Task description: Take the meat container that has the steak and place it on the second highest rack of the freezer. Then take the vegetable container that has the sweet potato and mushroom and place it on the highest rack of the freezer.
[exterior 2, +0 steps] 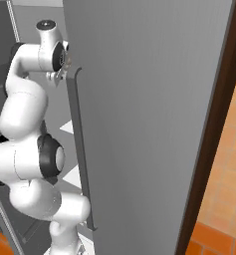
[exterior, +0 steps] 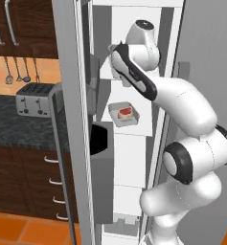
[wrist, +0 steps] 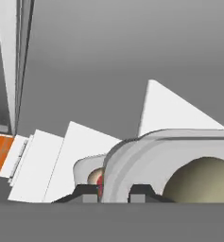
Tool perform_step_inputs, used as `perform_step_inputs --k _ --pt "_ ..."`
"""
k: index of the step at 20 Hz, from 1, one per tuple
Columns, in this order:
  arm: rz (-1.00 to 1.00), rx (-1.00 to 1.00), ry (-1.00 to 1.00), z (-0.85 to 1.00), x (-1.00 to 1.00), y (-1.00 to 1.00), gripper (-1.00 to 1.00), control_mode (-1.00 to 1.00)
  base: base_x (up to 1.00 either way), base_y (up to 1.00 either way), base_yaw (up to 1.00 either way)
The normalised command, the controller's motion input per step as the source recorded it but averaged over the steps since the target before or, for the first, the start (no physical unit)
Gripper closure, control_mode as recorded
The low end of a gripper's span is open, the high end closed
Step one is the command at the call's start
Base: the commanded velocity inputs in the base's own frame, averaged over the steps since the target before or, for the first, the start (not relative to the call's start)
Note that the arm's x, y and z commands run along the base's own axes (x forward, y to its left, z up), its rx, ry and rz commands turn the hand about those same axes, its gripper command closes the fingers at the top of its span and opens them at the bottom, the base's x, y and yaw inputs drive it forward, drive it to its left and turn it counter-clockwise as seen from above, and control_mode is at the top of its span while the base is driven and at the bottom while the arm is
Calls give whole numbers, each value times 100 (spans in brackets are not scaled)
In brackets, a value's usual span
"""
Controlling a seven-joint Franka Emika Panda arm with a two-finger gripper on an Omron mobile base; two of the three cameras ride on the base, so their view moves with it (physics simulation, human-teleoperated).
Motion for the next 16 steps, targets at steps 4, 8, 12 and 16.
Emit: perform_step_inputs --k 4,8,12,16 --pt "-1 -7 0 -22 94 0 100 -100 0 0 0" --pt "-3 -6 0 -36 83 0 100 -100 0 0 0" --pt "-9 -5 -20 -35 5 0 -100 -100 0 0 0" --pt "-11 0 -38 -29 -8 -8 -100 -100 0 0 0"
